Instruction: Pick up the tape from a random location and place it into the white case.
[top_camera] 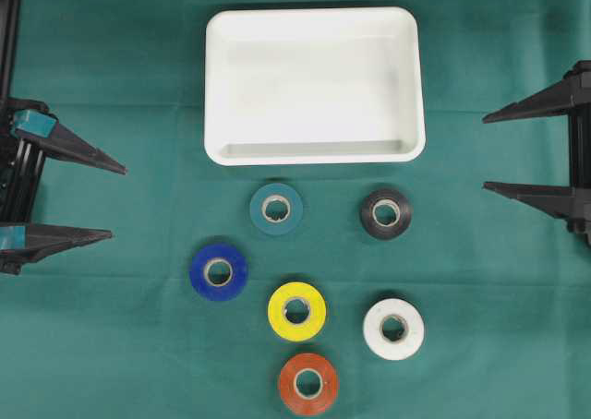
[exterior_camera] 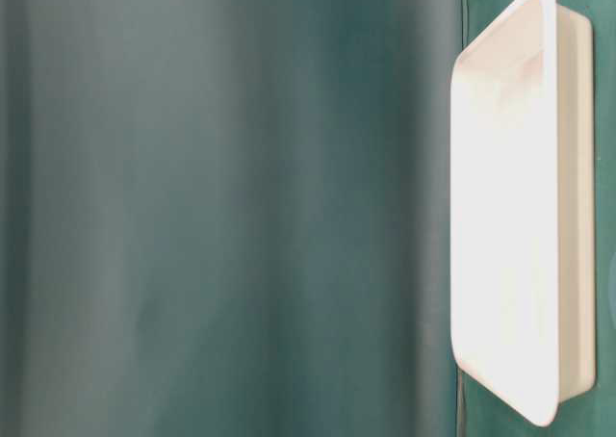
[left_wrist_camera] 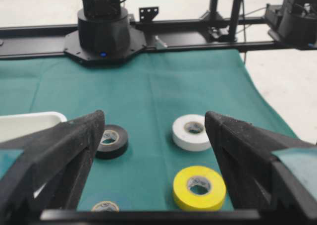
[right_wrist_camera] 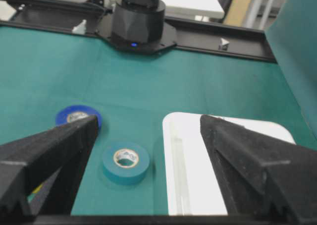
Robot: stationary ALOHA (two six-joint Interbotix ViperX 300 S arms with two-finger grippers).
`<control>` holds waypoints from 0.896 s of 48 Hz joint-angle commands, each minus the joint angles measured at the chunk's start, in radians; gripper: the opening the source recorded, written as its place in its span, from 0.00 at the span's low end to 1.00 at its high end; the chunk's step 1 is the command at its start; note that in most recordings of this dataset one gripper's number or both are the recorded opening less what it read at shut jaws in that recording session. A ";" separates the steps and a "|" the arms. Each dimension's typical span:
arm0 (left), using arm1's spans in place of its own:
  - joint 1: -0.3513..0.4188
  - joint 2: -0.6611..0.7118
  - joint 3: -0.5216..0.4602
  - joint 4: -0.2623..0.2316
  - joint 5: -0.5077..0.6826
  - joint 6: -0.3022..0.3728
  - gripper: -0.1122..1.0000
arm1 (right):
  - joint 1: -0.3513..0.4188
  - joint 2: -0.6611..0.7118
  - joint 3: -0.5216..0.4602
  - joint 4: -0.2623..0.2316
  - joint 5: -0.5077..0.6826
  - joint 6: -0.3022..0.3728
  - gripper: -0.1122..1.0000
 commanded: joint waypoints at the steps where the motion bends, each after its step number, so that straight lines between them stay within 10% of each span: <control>1: -0.003 0.008 -0.026 -0.003 -0.005 0.000 0.98 | -0.003 0.005 -0.026 0.000 -0.003 0.002 0.93; 43: -0.037 0.419 -0.291 -0.003 -0.054 0.008 0.98 | -0.003 0.009 -0.031 0.000 0.003 0.000 0.93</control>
